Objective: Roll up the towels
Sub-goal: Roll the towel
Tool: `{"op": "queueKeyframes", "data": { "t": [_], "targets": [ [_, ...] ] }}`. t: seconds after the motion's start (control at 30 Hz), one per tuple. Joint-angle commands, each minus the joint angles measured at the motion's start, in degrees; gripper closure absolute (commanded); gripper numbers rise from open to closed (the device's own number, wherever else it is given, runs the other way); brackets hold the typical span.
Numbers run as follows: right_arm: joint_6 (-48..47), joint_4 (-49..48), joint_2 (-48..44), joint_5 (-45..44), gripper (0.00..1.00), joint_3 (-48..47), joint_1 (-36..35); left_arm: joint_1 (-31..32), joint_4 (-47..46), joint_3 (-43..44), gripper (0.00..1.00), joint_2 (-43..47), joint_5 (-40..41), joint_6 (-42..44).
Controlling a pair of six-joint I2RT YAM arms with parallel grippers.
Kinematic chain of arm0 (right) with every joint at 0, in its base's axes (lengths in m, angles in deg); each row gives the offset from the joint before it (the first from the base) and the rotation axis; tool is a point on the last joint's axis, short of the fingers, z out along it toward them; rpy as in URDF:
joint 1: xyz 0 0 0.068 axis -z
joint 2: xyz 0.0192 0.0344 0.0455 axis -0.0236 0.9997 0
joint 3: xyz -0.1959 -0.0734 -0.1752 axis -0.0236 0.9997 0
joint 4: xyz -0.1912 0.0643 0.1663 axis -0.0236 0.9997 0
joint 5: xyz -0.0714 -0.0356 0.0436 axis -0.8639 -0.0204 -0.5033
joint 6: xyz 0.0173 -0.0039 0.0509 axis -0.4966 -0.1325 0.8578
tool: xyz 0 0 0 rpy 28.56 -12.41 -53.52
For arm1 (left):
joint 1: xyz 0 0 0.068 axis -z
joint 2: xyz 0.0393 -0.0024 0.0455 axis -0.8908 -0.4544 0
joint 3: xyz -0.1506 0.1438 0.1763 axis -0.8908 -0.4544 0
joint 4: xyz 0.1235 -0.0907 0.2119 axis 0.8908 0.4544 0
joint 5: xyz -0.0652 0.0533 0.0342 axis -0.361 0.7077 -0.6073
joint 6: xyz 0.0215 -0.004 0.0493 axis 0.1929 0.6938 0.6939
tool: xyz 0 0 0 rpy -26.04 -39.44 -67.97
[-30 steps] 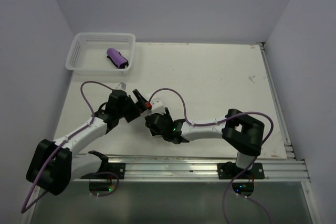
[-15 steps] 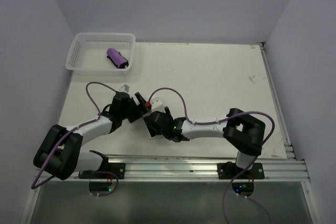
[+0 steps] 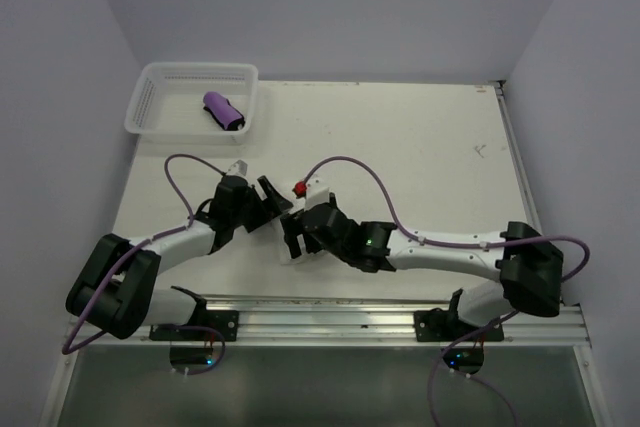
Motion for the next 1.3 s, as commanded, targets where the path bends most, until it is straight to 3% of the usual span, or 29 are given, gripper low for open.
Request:
{"op": "queueKeyframes", "data": {
  "t": [0.0, 0.1, 0.27, 0.37, 0.87, 1.0, 1.27],
  "targets": [
    [1.7, -1.5, -6.4, 0.7, 0.18, 4.2, -0.3, 0.0, 5.2, -1.9, 0.16, -0.5, 5.4, 3.9],
    [2.5, -1.7, -7.6, 0.7, 0.28, 6.7, -0.3, 0.0, 5.7, -1.9, 0.16, -0.4, 5.7, 4.3],
    [3.6, -4.4, -4.7, 2.1, 0.54, 8.0, -0.3, 0.0, 5.8, -2.2, 0.16, -0.2, 5.5, 4.3],
    [3.9, -6.6, -2.6, 3.4, 0.63, 8.1, -0.3, 0.0, 6.4, -2.1, 0.16, 0.3, 5.2, 4.3],
    [2.5, -10.9, 1.7, 4.4, 0.67, 6.1, -0.3, 0.0, 9.7, 2.3, 0.09, 8.6, 3.4, 5.2],
    [2.7, -12.6, 3.5, 5.4, 0.68, 5.8, -0.3, 0.3, 9.0, 1.8, 0.00, 8.8, 1.8, 5.9],
    [2.7, -14.3, 4.7, 6.0, 0.69, 5.9, -0.5, 1.8, 8.6, 4.7, 0.01, 11.4, 3.0, 7.8]
  ]
}}
